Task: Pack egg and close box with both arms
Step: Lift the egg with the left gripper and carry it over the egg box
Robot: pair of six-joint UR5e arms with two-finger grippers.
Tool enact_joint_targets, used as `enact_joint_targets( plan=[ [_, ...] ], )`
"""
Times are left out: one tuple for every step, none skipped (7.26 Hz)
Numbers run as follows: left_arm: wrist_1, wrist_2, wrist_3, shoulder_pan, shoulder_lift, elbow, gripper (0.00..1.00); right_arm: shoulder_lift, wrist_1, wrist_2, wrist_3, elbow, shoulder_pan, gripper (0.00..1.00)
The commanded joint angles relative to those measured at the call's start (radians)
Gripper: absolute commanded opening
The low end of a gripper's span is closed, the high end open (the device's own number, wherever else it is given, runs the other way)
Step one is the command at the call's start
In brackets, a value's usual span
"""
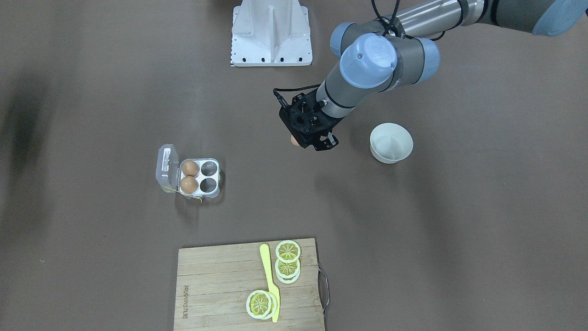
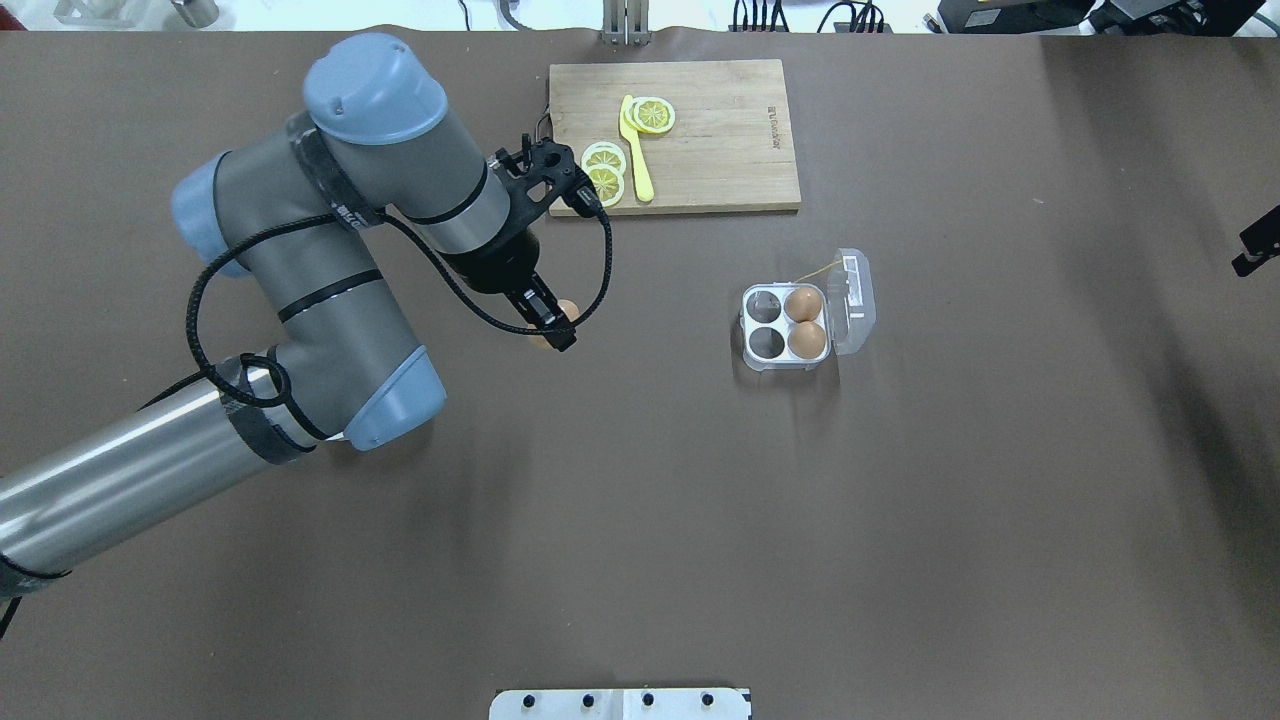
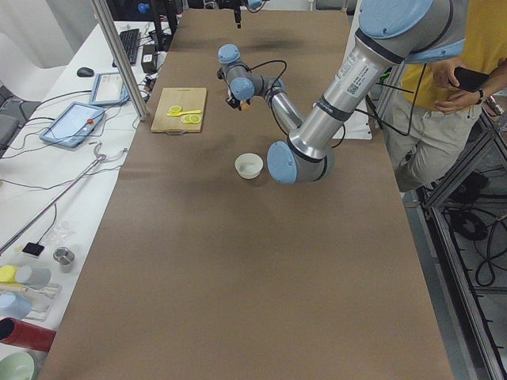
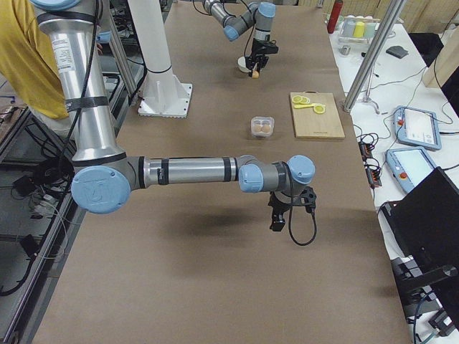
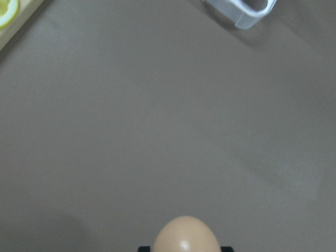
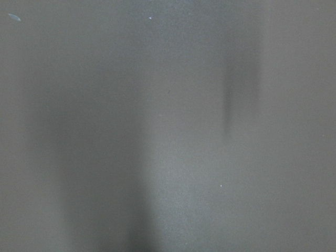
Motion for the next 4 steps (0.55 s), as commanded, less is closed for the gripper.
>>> enact_joint_targets(
  plan=[
    [-0.004,0.006,-0.055,0.022,-0.109,0.09,0.38,0.0,0.0,0.001,0.0,0.0,-0.003,1.0],
    [-0.007,0.006,-0.081,0.028,-0.16,0.129,0.38,0.0,0.0,0.002,0.0,-0.002,-0.004,1.0],
    [-0.019,0.008,-0.093,0.033,-0.197,0.167,0.38,0.0,0.0,0.002,0.0,-0.002,-0.004,1.0],
    [-0.065,0.017,-0.124,0.035,-0.223,0.219,0.38,0.0,0.0,0.002,0.0,-0.006,-0.006,1.0]
  ],
)
